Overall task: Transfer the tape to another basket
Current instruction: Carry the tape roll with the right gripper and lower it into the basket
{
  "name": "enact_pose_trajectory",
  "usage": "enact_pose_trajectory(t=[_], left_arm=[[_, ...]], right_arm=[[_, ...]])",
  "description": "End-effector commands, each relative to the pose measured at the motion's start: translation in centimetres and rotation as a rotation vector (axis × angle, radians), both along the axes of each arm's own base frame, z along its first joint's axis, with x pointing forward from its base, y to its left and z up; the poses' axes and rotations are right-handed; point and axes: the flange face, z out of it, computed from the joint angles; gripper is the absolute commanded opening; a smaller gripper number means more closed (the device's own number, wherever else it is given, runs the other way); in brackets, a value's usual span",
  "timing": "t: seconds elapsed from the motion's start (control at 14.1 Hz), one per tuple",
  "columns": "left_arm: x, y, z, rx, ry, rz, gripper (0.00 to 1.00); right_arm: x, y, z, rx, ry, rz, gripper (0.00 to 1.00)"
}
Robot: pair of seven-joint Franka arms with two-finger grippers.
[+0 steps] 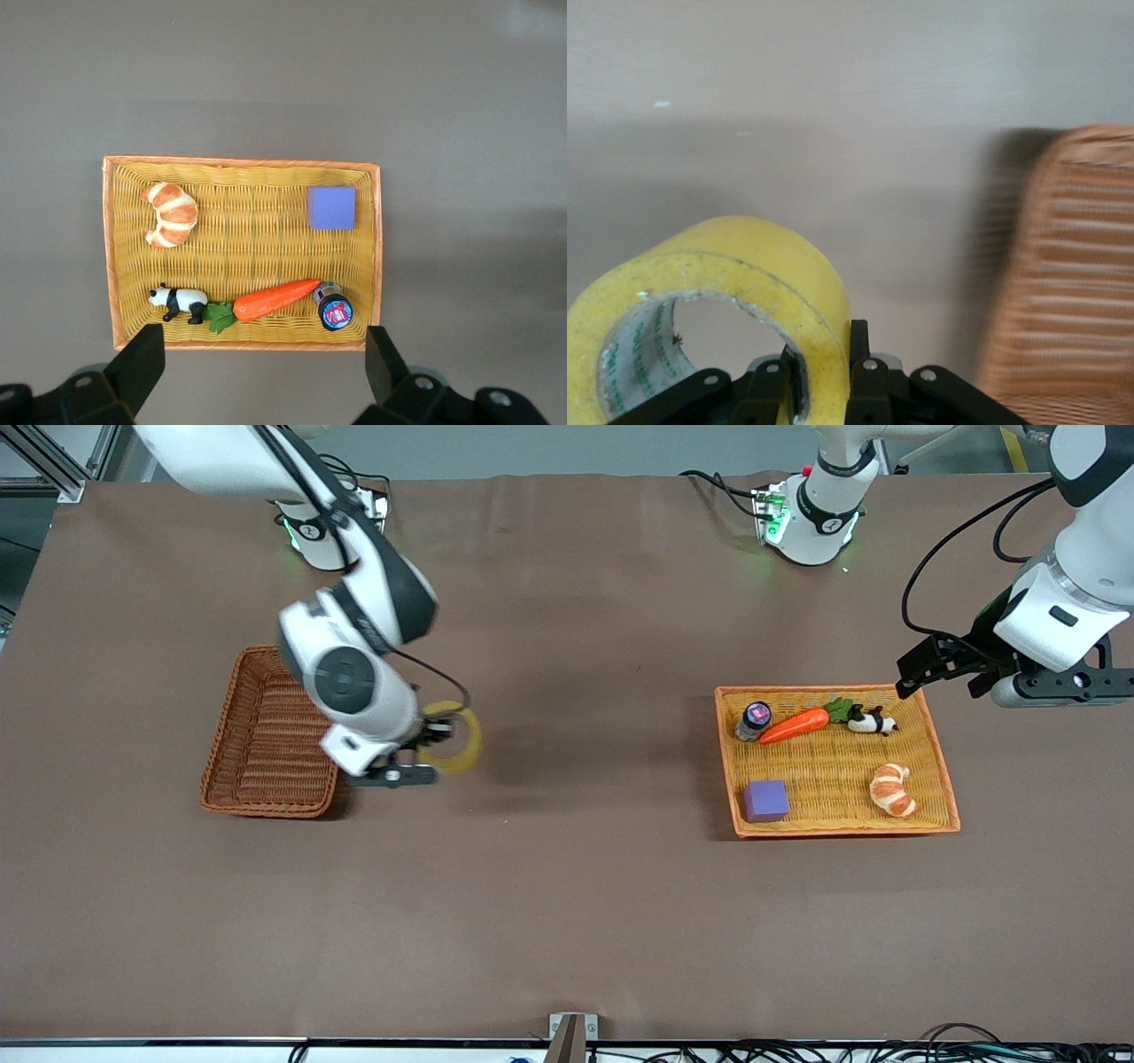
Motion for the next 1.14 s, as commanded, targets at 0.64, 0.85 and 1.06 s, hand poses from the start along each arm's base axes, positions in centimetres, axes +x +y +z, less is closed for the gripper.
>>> enact_pose_trajectory(t=[0.64,0.85,1.06], left_arm=[[-0.6,0.7,-0.1,0.05,0.013,-0.014,1.0],[-0.6,0.6,-0.3,0.049,0.017,-0.007,1.0],[-0.5,0.5,-0.5,0.049,0.02,-0.005,1.0]], right_arm=[[-5.8,-28.4,-9.6,0.021,0.039,0.16,0.01],[-6.7,-29.1,-11.7,0.02,0.015,0.15,0.04],[-7.2,-28.9,-14.0,0.026,0.029,0.145,0.26]])
